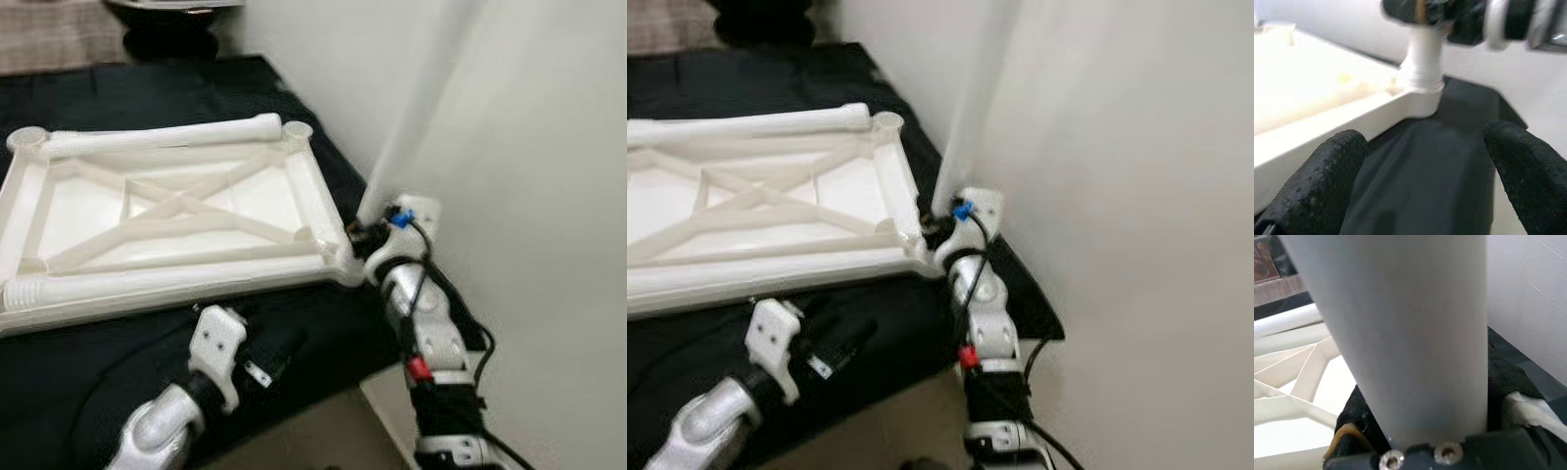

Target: Building children table

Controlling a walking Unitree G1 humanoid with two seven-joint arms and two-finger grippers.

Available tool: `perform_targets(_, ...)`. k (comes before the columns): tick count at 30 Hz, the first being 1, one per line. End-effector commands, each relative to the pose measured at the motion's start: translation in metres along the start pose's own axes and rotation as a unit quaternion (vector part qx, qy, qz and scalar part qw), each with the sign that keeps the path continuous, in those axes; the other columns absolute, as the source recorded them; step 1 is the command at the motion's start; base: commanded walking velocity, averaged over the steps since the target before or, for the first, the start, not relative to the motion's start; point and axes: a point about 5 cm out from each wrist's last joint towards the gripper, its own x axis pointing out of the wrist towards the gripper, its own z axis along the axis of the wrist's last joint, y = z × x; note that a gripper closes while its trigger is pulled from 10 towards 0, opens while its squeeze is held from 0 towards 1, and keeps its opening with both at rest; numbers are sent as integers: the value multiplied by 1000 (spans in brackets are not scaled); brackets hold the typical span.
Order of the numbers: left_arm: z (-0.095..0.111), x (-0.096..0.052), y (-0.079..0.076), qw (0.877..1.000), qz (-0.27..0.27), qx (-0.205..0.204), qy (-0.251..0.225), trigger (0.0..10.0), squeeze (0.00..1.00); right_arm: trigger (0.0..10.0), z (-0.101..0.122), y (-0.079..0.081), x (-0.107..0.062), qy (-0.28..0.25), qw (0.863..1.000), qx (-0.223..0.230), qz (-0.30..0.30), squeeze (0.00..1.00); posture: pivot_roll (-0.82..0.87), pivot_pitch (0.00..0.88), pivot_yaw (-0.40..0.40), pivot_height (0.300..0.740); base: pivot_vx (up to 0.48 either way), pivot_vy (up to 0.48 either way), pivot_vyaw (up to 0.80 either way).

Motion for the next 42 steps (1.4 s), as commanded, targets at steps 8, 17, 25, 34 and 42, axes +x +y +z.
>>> perform_targets(8, -7, 6, 3, 1000, 7, 7, 2, 10000, 0, 10000, -14, 18, 2, 58, 998, -15, 19, 0, 35, 0, -166, 740, 0, 0, 0)
perform_targets(17, 0, -13, -6, 1000, -13, 0, -8, 10000, 0, 10000, 12, 38, -28, -41, 952, 104, 283, 1000, 40, 97, -94, 740, 0, 0, 0)
perform_targets(25, 11, -29, -12, 1000, -25, -9, -12, 10000, 0, 10000, 31, -23, -23, -45, 928, 0, 369, 1000, 55, 170, -61, 740, 0, 0, 0)
perform_targets(34, 23, -42, -19, 999, -30, -12, -13, 10000, 0, 10000, 75, -63, -11, -51, 901, -98, 420, 0, 88, 247, -45, 740, 0, 0, 0)
perform_targets(42, 29, -47, -21, 999, -31, -16, -10, 10000, 0, 5255, 97, -81, -9, -41, 866, -117, 485, 0, 96, 272, -46, 740, 0, 0, 0)
